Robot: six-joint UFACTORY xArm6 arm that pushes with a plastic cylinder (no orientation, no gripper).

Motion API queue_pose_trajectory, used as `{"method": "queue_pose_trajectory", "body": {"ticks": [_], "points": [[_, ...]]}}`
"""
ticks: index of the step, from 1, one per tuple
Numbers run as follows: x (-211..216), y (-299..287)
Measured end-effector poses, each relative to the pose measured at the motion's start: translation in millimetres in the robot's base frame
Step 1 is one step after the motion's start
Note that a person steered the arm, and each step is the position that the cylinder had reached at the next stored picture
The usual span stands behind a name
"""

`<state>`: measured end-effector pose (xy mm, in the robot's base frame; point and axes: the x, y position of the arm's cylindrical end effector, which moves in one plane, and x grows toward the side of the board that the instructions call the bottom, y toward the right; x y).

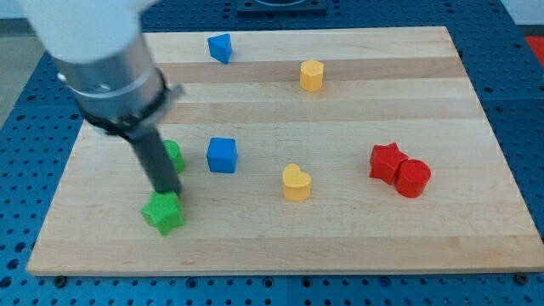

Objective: Move the green circle to the top of the green star

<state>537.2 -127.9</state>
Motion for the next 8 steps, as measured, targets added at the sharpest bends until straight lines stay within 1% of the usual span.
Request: {"method": "queue_pose_trajectory", "body": {"ticks": [2,3,4,5,6,7,8], "points": [[0.4,1.5],[-19.6,-44.1],[-25.3,-70.9],[-28.9,-80.4],[-93.3,-70.8],[-94.8,-70.8],[-101.2,-47.3]]}}
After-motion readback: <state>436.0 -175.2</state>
